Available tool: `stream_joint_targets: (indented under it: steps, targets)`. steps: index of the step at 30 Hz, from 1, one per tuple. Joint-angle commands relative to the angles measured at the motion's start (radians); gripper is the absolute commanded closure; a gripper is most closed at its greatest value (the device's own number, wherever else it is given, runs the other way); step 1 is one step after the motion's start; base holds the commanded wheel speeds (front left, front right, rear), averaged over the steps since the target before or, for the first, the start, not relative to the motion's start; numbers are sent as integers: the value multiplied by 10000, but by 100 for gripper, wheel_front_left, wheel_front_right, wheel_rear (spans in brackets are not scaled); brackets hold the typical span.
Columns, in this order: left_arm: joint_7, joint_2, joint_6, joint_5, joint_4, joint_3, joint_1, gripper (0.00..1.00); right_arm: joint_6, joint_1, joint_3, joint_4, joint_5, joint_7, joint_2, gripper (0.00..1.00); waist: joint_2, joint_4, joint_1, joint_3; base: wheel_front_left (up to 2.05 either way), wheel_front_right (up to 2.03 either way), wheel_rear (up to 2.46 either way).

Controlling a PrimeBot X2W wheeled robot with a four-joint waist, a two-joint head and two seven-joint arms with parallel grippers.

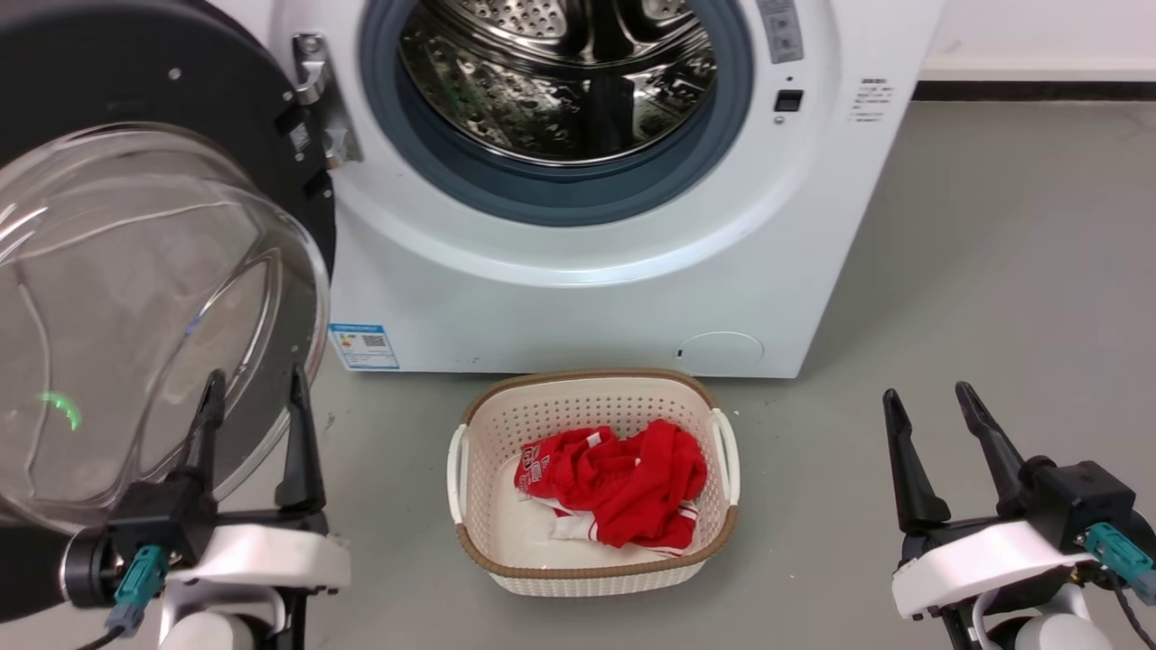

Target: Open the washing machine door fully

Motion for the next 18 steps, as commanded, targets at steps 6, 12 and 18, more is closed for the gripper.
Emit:
stream_joint_targets:
  steps: [6, 12, 18]
  targets:
    - [-112, -566, -444, 177, 28, -158, -681, 0, -7, -162, -162, -203, -134, 11, 23, 0, 0, -399, 0, 30, 0, 0, 0]
    - [-102, -1194, -811, 625, -221, 78, -609, 0, -5, -147, -309, -319, -127, -6, 23, 0, 0, -610, 0, 60, 0, 0, 0]
    - [-104, -1477, -927, 1249, -240, 286, -214, 0, -7, 13, -191, -334, -55, 0, 23, 0, 0, -645, 0, 93, 0, 0, 0]
